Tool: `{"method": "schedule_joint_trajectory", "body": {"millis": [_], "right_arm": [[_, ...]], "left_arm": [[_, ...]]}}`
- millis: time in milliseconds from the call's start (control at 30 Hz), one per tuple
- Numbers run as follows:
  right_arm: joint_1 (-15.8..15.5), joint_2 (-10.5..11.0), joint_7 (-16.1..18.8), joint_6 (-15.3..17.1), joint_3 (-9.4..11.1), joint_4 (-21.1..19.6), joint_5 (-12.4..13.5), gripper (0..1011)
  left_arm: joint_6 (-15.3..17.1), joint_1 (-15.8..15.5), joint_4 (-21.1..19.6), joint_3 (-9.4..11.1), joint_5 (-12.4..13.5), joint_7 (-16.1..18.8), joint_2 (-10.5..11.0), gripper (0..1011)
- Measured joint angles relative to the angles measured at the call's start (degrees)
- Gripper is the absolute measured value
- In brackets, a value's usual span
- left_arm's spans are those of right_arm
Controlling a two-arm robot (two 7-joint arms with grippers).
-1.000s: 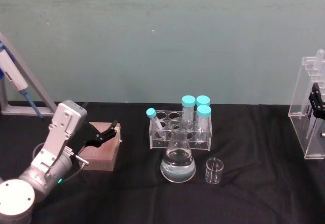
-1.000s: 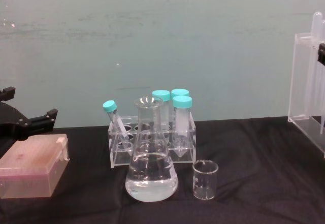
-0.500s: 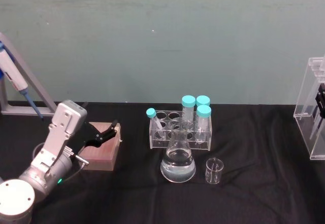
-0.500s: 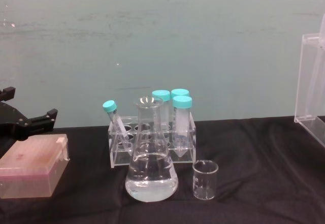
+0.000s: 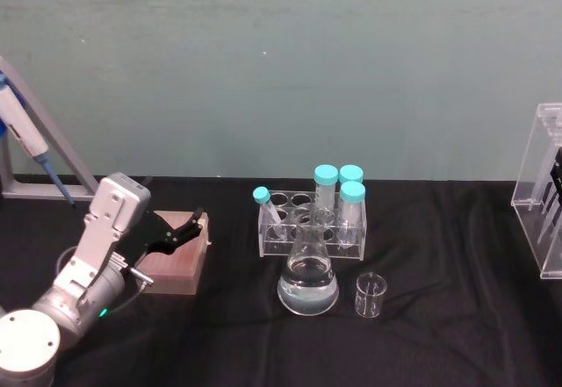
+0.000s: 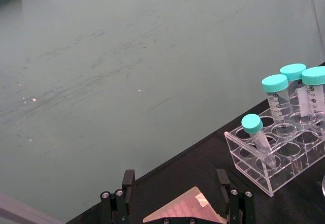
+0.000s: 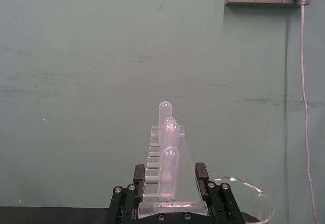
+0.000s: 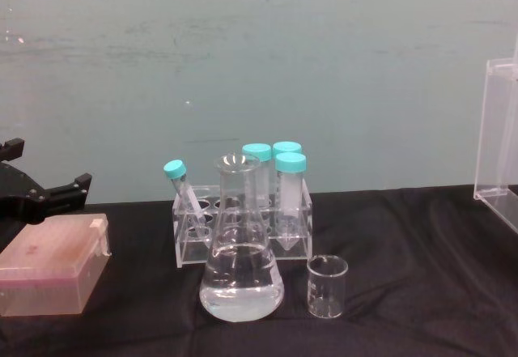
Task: Place the experimental apparatus aside using one hand.
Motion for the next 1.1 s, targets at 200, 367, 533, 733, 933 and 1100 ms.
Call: {"method": "schedule_joint_trajectory", "body": {"millis": [200, 367, 533, 733, 933, 1100], "right_arm": [[0.51, 0.28, 0.17, -0.33, 0.15, 0.85, 0.23, 599], [0.80, 0.40, 0.39, -0.43, 0.22, 1.39, 0.48, 599], [1.16, 0.54, 0.63, -0.42, 0.27, 2.06, 0.80, 599], [1.57, 0.65, 0.67, -0.52, 0.29, 2.81, 0.90, 600], [1.88, 0.74, 0.67, -0.60, 0.30, 3.35, 0.99, 600], [2.08, 0.74, 0.71, -0.63, 0.30, 3.69, 1.14, 600]], "left_arm": [[0.00, 0.00, 0.00, 0.00, -0.01, 0.00, 0.00, 1000], [0.00, 0.00, 0.00, 0.00, 0.00, 0.00, 0.00, 1000], [0.00, 0.00, 0.00, 0.00, 0.00, 0.00, 0.00, 1000], [0.00, 0.00, 0.00, 0.00, 0.00, 0.00, 0.00, 1000], [0.00, 0.00, 0.00, 0.00, 0.00, 0.00, 0.00, 1000], [0.00, 0.00, 0.00, 0.00, 0.00, 0.00, 0.00, 1000]]}}
